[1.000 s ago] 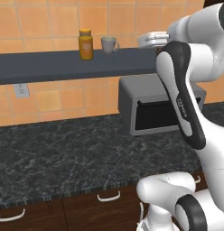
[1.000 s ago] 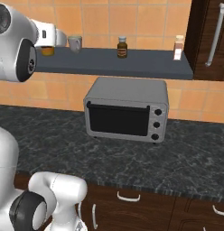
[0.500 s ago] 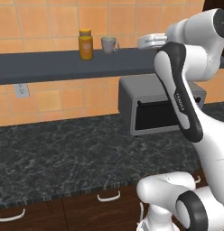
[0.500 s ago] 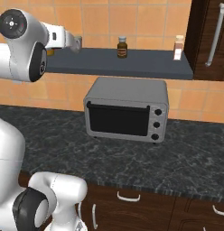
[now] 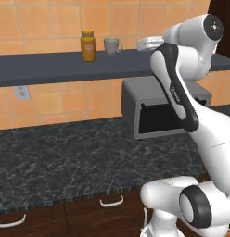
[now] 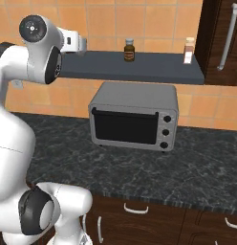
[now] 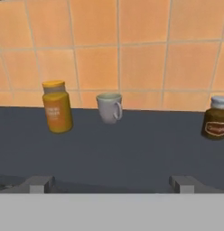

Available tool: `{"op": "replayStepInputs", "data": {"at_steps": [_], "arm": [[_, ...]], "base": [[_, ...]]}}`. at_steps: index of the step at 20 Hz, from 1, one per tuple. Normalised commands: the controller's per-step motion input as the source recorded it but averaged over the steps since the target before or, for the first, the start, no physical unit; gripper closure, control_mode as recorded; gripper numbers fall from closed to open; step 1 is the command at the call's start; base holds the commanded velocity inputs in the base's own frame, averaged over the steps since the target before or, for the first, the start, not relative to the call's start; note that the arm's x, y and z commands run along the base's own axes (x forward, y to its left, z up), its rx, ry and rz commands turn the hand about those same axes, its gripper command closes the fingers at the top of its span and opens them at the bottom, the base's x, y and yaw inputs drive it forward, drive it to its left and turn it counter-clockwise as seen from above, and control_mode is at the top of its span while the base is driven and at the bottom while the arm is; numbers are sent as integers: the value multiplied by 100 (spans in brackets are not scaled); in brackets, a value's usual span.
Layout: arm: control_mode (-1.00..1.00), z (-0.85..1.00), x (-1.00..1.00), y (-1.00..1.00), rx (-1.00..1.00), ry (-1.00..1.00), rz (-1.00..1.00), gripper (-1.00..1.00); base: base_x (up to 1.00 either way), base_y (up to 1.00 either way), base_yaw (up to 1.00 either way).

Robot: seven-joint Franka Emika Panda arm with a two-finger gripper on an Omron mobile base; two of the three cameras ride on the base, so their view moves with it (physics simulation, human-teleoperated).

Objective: Gather all objects into one cabinet and sort the glasses and bowls to opposite sides.

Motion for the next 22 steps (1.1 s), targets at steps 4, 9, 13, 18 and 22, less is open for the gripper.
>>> {"op": "replayStepInputs", "data": {"at_steps": [4, 9, 13, 18, 22], "arm": [[-100, -5, 59, 14, 0, 0, 0, -100], [-100, -3, 50, 12, 0, 1, 2, -100], [-100, -13, 52, 0, 0, 3, 0, -100], [-100, -10, 69, 0, 0, 3, 0, -100], [-100, -9, 66, 3, 0, 6, 1, -100]], "base": [[0, 0, 0], [0, 0, 0], [0, 0, 0], [0, 0, 0], [0, 0, 0]]}}
